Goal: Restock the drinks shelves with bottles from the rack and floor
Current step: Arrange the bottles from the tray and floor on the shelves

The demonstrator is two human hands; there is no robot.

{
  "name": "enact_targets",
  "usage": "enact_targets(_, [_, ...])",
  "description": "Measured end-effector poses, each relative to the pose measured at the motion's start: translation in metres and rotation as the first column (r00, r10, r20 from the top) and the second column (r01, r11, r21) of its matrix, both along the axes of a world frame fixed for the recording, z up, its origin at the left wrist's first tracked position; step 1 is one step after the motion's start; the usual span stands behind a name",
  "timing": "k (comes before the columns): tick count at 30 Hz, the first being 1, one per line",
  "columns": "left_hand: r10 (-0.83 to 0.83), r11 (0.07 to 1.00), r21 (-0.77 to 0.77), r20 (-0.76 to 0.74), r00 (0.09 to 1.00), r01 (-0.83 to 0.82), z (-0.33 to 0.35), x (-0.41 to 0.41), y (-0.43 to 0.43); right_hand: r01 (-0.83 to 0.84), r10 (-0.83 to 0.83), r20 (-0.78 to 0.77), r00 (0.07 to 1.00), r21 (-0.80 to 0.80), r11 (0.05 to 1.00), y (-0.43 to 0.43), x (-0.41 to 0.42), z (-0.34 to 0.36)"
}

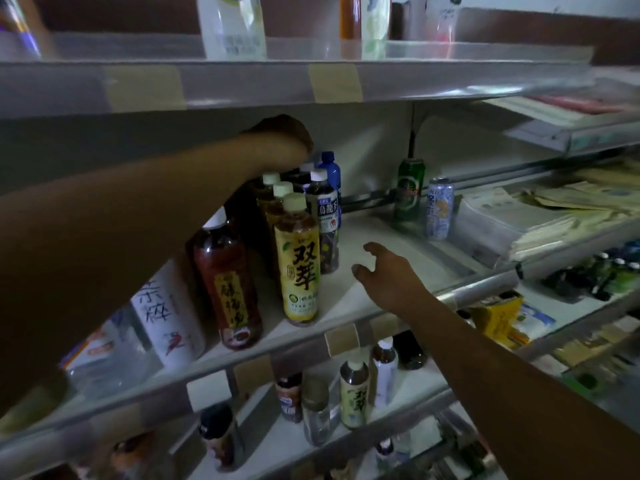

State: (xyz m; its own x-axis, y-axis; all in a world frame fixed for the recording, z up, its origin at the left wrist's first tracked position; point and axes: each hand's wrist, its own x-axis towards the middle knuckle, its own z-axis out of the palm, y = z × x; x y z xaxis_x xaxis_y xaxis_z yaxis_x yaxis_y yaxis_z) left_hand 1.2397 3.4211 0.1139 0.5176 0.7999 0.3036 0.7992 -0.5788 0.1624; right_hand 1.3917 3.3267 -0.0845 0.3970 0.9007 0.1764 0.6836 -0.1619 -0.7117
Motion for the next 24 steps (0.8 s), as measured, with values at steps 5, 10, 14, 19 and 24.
enact_targets(5, [-0.058, 0.997, 0.046, 0.036, 0.998, 0.056, -0.024, -0.015, -0.048, 0.061, -0.055, 0.129, 0.990, -0.047, 0.997, -0.070, -0.015, 0.004])
enact_targets(10, [-0.206, 0.956, 0.209, -0.016, 0.978, 0.205, -0.042, -0.014, -0.089, 0.181, -0.164, 0.283, 0.945, -0.033, 0.983, -0.135, -0.032, 0.015])
enact_targets(14, [-0.332, 0.876, 0.328, -0.124, 0.935, 0.354, -0.070, -0.008, -0.119, 0.302, -0.275, 0.386, 0.881, -0.010, 0.953, -0.181, -0.053, 0.020])
enact_targets(19, [-0.631, 0.749, 0.249, -0.016, 0.776, 0.614, -0.118, -0.019, -0.135, 0.477, -0.443, 0.404, 0.800, 0.018, 0.878, -0.224, -0.095, 0.017])
enact_targets(24, [-0.687, 0.717, 0.102, -0.067, 0.724, 0.690, -0.177, -0.043, -0.158, 0.687, -0.557, 0.497, 0.665, -0.114, 0.718, -0.275, -0.145, -0.005])
